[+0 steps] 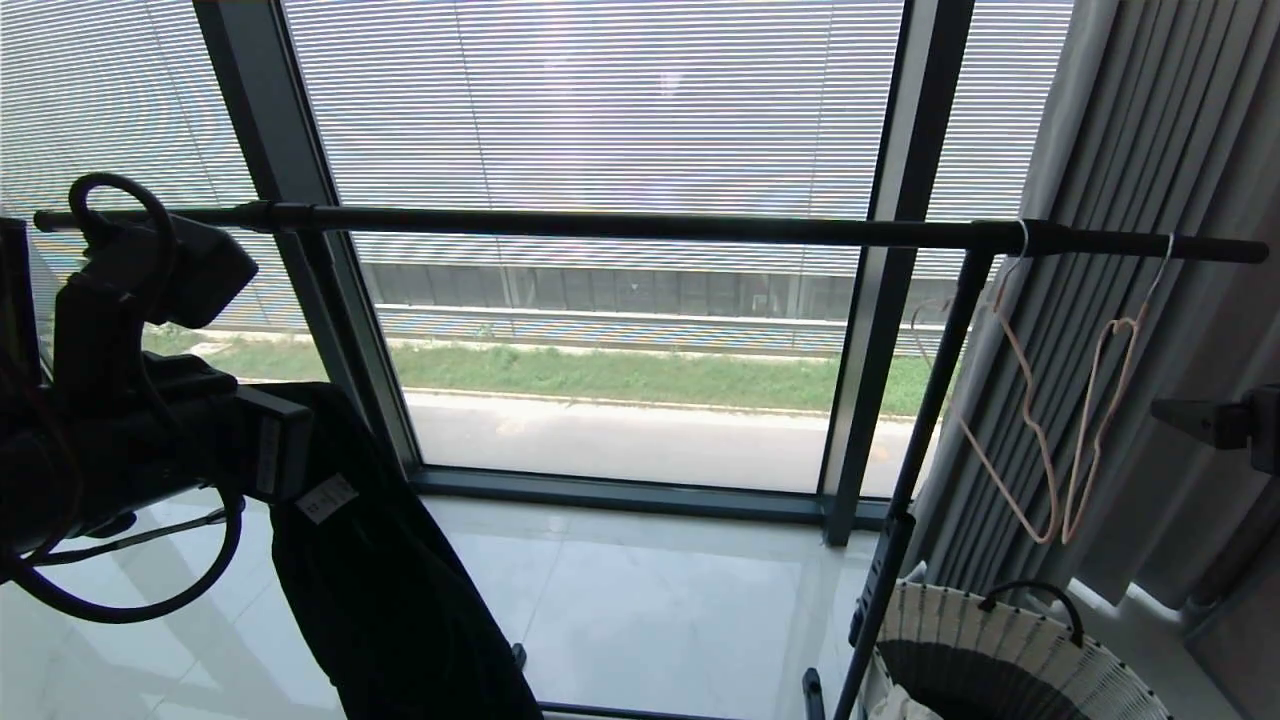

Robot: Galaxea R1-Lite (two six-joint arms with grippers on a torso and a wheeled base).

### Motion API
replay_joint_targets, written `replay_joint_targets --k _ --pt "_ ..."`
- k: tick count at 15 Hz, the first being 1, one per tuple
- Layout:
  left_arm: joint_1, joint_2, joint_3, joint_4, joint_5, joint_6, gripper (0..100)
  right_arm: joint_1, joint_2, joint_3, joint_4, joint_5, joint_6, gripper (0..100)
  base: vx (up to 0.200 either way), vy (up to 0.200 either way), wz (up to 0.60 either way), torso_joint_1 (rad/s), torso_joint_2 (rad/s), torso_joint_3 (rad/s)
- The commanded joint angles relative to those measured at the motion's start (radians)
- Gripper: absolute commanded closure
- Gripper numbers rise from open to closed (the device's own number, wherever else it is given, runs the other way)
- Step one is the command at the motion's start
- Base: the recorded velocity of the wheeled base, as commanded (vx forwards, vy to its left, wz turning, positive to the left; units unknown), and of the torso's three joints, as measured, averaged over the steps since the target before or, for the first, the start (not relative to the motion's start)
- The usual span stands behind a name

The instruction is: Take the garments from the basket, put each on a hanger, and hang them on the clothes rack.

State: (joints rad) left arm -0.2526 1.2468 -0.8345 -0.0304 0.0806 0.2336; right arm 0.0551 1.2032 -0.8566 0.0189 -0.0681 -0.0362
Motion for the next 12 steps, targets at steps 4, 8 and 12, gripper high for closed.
replay_joint_targets --k 4,8,12 --pt "0.006 0.008 0.0 -0.002 0.001 -0.004 100 -0.043 0.073 -0.002 -0.01 0.001 -0.001 0 0.05 0.0 0.0 0.001 0.0 0.001" --pt "0.068 0.01 0.0 -0.057 0.004 -0.002 100 -0.113 0.21 0.001 -0.094 -0.001 0.007 0 0.0 0.0 0.0 0.0 0.0 0.0" --pt "0.099 0.011 0.003 -0.06 0.004 -0.002 100 -0.107 0.329 -0.002 -0.152 -0.018 0.032 0 0.0 0.0 0.0 0.0 0.0 0.0"
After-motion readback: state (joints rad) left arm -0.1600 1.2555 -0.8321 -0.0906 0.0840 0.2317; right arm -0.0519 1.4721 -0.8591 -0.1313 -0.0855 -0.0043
